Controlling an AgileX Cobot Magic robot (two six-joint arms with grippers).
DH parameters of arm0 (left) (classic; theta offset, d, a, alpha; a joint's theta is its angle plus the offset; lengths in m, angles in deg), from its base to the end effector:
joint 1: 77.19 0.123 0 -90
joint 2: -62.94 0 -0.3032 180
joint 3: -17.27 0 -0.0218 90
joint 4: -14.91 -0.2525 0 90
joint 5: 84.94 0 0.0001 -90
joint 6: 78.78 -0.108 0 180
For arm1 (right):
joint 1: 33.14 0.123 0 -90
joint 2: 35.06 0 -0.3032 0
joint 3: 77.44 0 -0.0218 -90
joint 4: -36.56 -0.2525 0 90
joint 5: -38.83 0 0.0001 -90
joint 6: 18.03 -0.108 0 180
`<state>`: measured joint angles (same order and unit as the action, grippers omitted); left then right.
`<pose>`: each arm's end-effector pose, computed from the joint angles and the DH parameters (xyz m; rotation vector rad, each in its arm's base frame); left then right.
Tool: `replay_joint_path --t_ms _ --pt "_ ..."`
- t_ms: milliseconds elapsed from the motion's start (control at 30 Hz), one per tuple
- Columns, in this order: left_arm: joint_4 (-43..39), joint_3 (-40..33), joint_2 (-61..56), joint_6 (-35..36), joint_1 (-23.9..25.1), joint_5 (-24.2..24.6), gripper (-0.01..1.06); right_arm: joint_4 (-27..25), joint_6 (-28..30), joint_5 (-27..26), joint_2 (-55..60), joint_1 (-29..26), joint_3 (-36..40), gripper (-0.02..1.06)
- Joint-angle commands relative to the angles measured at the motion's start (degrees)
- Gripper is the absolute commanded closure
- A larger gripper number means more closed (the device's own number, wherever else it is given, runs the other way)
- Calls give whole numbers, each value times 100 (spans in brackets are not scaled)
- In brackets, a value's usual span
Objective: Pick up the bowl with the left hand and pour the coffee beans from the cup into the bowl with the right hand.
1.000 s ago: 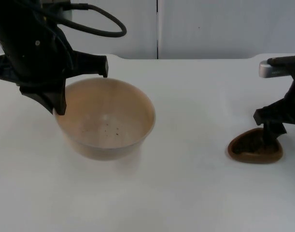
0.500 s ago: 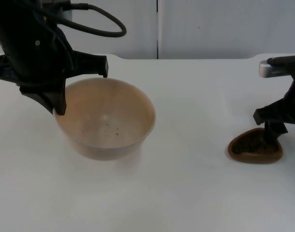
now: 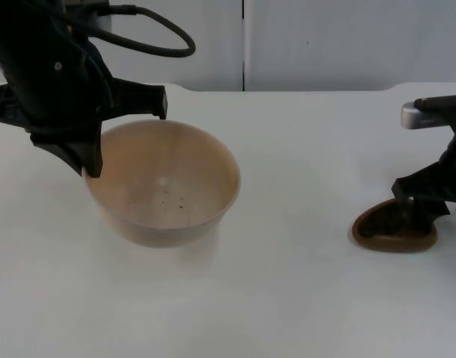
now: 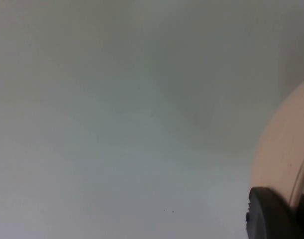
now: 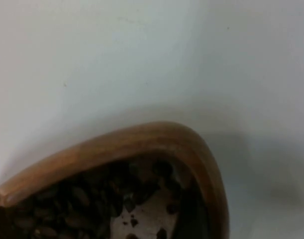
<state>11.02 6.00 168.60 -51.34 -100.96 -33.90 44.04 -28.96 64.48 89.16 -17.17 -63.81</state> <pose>0.3128 -0.1316 0.2145 -0.0394 2.9268 -0.0576 0.3737 0.1006 0.0978 -0.2805 2.8312 -0.0060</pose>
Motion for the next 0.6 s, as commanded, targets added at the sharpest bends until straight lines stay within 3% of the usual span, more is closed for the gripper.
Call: replay_joint_path --t_ms 0,567 --pt "-5 11 -51 31 -29 -64 105 -11 -22 -54 -17 7 29 54" --pt "-5 11 -51 31 -29 -64 105 -11 -11 -54 -17 7 29 60"
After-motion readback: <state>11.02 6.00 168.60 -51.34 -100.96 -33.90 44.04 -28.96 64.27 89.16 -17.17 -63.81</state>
